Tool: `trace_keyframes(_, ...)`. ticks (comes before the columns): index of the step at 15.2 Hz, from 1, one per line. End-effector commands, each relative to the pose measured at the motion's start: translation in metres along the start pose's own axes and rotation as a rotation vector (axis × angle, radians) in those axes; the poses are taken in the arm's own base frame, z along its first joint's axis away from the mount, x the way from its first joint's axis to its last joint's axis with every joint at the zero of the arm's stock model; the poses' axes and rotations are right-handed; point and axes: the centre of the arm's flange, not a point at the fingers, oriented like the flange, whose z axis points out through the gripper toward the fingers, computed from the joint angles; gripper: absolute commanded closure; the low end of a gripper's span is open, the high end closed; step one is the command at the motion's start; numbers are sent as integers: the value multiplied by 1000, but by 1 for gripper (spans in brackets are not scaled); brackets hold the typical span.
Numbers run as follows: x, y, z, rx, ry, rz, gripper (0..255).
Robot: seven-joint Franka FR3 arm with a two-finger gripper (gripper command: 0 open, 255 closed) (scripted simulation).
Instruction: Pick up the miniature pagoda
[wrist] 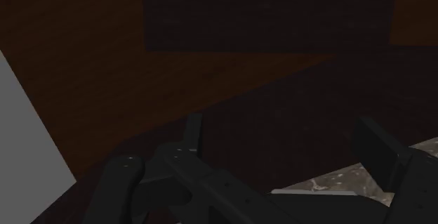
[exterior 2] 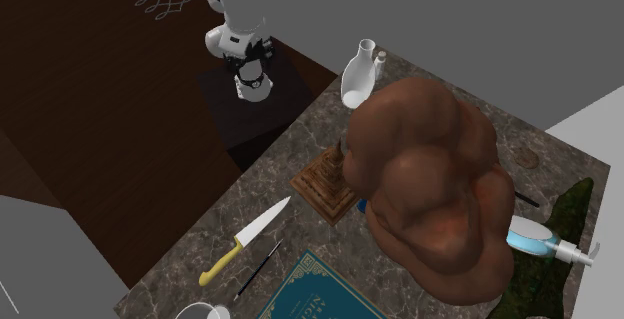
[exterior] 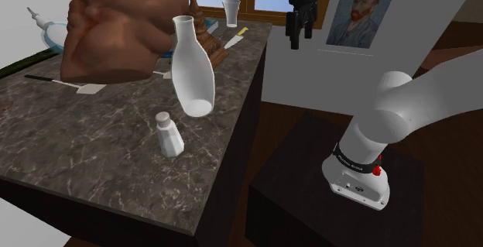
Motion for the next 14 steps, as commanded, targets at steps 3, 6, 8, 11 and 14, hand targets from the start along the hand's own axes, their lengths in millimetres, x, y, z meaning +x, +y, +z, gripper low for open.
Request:
trace_keyframes(3,14,0,6,19,74,-5,0)
trace_keyframes(6,36,-1,12,48,186,-12,0)
trace_keyframes(8,51,-2,15,68,260,-17,0)
trace_keyframes(11,74,-4,17,97,372,-24,0)
trace_keyframes(14,96,-5,17,126,484,-32,0)
